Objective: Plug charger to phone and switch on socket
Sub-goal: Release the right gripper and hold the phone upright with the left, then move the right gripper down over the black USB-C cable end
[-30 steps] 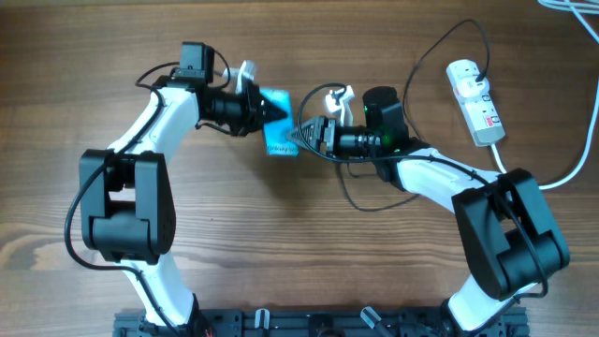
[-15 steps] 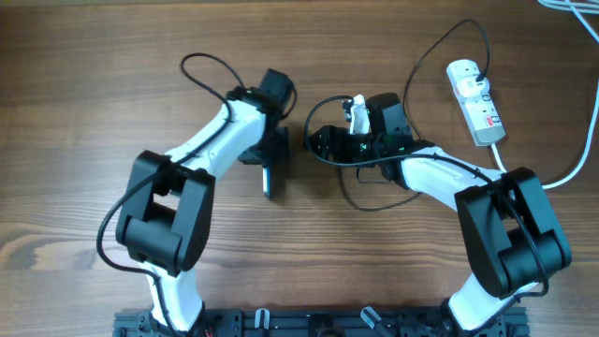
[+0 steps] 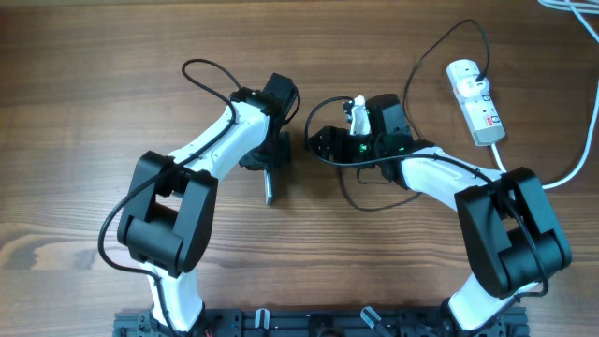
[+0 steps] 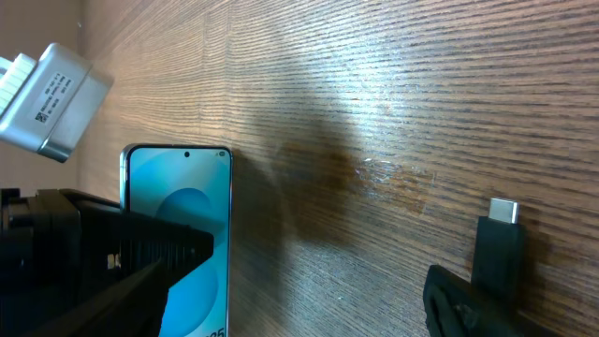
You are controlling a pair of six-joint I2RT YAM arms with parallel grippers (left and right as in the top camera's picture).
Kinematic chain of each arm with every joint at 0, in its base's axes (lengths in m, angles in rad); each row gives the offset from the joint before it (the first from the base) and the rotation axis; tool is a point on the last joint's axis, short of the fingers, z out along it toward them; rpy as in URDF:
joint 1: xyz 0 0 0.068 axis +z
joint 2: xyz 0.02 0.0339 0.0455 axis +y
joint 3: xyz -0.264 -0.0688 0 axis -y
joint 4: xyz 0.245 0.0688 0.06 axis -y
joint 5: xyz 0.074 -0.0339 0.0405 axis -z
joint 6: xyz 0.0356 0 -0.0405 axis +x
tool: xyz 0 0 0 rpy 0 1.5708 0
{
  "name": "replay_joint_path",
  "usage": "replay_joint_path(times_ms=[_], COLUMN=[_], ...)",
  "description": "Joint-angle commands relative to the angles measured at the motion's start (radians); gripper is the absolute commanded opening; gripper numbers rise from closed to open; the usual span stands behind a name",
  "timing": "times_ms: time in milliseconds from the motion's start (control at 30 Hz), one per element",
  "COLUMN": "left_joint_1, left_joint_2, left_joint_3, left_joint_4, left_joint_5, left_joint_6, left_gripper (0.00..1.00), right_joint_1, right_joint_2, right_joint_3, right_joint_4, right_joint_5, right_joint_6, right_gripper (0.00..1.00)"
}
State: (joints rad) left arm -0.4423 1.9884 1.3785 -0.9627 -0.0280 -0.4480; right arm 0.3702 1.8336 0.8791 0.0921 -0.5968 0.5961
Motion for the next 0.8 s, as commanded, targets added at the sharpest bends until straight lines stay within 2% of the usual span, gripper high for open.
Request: replay_joint_path(times_ms=[0,333,433,533,600,700,767], left_joint_1=[-0.001,-0.001,-0.001,-0.001,-0.001,-0.001,0.0], left_joint_2=[-0.025,-0.025,-0.025,-0.025,-0.025,-0.025,-0.025], left_joint_3=[0.009,-0.006,-0.006,-0.006,-0.006,-0.006,-0.006], left_joint_4=[-0.02,-0.041,-0.041,-0.041,-0.052,-0.063,-0.063], left_joint_5=[0.013,0.039,0.039,0.039,0.039,0.039,0.04], left_joint_6=[-0.013,-0.032,-0.032,-0.032,-0.032,-0.032,-0.031], left_gripper=[0.16,0.11,0.04,0.05,0.09,0.04,0.04], right_joint_1=[-0.002,-0.002,-0.002,-0.002,-0.002,-0.002,-0.002], right_joint_2=[0.018,0.018,0.018,0.018,0.018,0.018,0.018], right_joint_3=[-0.004,-0.004,-0.004,-0.004,-0.004,-0.004,-0.004], right_joint_4=[0.0,-0.001,-0.001,-0.001,-0.001,-0.001,-0.012], right_joint_5=[0.014,0.014,0.014,0.015,0.014,0.014,0.015], right_joint_6=[-0.02,-0.02,-0.02,-0.02,-0.02,-0.02,-0.016], right_gripper=[0.87,0.87,0.87,0.87,0.87,0.87,0.85])
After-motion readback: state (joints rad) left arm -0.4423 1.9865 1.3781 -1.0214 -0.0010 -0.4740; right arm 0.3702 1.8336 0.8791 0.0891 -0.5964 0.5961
